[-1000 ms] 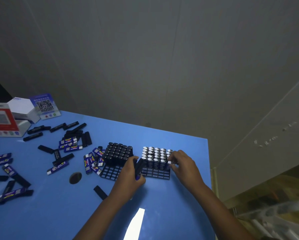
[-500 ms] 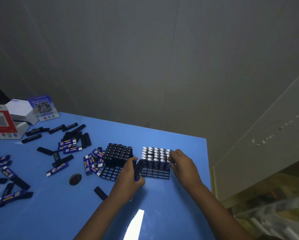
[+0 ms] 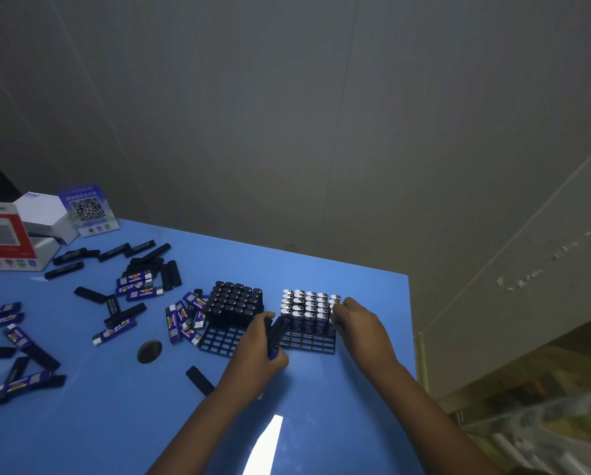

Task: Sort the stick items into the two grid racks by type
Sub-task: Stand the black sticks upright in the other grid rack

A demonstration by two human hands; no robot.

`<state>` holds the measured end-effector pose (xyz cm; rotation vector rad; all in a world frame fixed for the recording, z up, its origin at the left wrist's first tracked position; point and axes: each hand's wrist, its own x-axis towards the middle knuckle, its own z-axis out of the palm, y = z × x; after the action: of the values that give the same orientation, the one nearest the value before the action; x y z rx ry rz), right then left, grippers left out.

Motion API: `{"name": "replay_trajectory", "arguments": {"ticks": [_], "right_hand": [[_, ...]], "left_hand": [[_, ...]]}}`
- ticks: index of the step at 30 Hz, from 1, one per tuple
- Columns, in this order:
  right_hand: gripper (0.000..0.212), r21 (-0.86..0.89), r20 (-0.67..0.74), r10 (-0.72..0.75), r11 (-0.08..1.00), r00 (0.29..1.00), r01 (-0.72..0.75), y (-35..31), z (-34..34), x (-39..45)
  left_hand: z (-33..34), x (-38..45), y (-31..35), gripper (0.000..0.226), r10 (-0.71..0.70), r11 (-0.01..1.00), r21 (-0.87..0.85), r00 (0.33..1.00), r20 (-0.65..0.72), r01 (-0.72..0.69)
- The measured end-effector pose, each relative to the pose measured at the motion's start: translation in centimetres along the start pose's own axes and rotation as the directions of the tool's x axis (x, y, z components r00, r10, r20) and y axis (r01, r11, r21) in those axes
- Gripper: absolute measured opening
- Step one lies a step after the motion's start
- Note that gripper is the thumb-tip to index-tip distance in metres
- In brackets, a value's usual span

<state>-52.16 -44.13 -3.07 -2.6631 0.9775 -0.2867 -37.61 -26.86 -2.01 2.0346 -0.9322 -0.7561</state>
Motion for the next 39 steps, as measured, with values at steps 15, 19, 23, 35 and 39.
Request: {"name": "replay_trajectory", "arguments": {"ticks": [15,19,23,35,39], "right_hand": [[0.014,0.785,0.263,-0.007,0.582,0.965,-0.210,-5.4,-2.1,-0.7],[0.016,0.842,0.277,-0.007,0.484,0.961,-0.240,-6.3,-1.8,-1.0],[0.013,0.861,0.298,-0.011,0.436,0.955,-0.264,-6.4,-2.0,-1.1],[0.009,0.849,0.362,-0.017,0.420,0.932,-0.322,-7.5,-2.3,-0.7],[0.014,0.864,0.368,0.046,0.351,0.929,-0.360,-8.6,-2.3,-0.3]], "left_hand": [[-0.4,-1.1,0.9,0.060,0.123,0.992,-0.046,0.989,0.080,-0.119],[-0.8,-1.7,0.9,0.061,0.129,0.991,-0.049,0.987,0.094,-0.124],[-1.2,-2.4,1.1,0.059,0.146,0.989,-0.025,0.983,0.108,-0.144],[-3.2,-2.7,-0.6,0.062,0.094,0.996,-0.011,0.983,0.160,-0.093],[-4.5,-2.4,-1.5,0.061,0.092,0.995,-0.044,0.982,0.162,-0.086]]}}
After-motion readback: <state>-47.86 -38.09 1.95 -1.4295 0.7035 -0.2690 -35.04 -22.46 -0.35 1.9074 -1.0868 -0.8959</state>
